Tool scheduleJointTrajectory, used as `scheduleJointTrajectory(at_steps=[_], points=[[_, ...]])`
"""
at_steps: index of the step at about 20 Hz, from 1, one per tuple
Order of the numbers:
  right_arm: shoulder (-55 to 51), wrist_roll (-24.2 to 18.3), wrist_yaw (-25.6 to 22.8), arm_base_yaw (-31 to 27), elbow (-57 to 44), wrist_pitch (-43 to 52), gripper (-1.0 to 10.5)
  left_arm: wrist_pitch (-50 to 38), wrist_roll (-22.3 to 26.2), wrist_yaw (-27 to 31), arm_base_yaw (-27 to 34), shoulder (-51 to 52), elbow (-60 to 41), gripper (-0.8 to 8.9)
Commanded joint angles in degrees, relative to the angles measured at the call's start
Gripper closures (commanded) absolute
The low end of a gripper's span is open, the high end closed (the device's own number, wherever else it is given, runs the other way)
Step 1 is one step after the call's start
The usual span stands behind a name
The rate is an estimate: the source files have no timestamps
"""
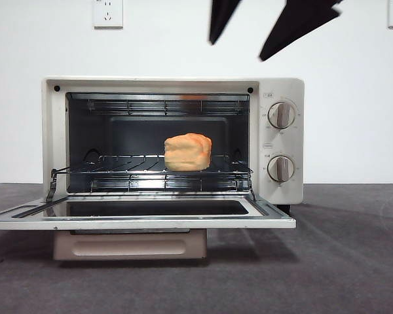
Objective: The left arm flap open the oven, the right arm pick bread and place it into oven, the left arm flap close the oven
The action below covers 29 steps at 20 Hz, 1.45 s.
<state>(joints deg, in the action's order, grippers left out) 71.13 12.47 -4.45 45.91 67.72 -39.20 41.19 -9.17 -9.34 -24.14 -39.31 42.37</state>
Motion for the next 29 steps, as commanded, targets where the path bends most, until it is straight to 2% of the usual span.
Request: scheduleJointTrajectory(at_steps=[1,7,11,17,21,24,29], points=[[-3.28,-3.61,2.71,0.44,-0.76,-0.20,5.7,-0.59,-0.66,-0.31,-0.20,-0.87,0.31,7.98],[-15.91,-5.33,9.35,0.35,-10.49,0.46,5.7,-3.58,-2.34,-0.31,0.24,-1.81,0.31,7.98],[-22.27,-6.05,8.96,0.35,-16.76,3.28,5.7,-3.50,-2.51,-0.31,0.24,-2.14,0.31,7.98],[-23.32,-6.03,8.98,0.35,-17.00,3.45,5.7,-3.50,-2.99,-0.31,1.25,-2.29,0.28,7.98],[-23.32,-5.92,9.01,0.37,-17.00,3.13,5.7,-5.38,-3.96,-0.70,8.35,-3.87,-1.97,8.00],[-23.30,-5.88,8.98,0.37,-17.00,3.17,5.7,-10.51,-3.98,-7.45,14.25,-7.78,-5.09,8.00],[-23.30,-5.86,9.01,0.37,-17.00,3.15,5.7,-17.11,-3.41,-11.80,20.33,-18.32,-5.75,8.00]])
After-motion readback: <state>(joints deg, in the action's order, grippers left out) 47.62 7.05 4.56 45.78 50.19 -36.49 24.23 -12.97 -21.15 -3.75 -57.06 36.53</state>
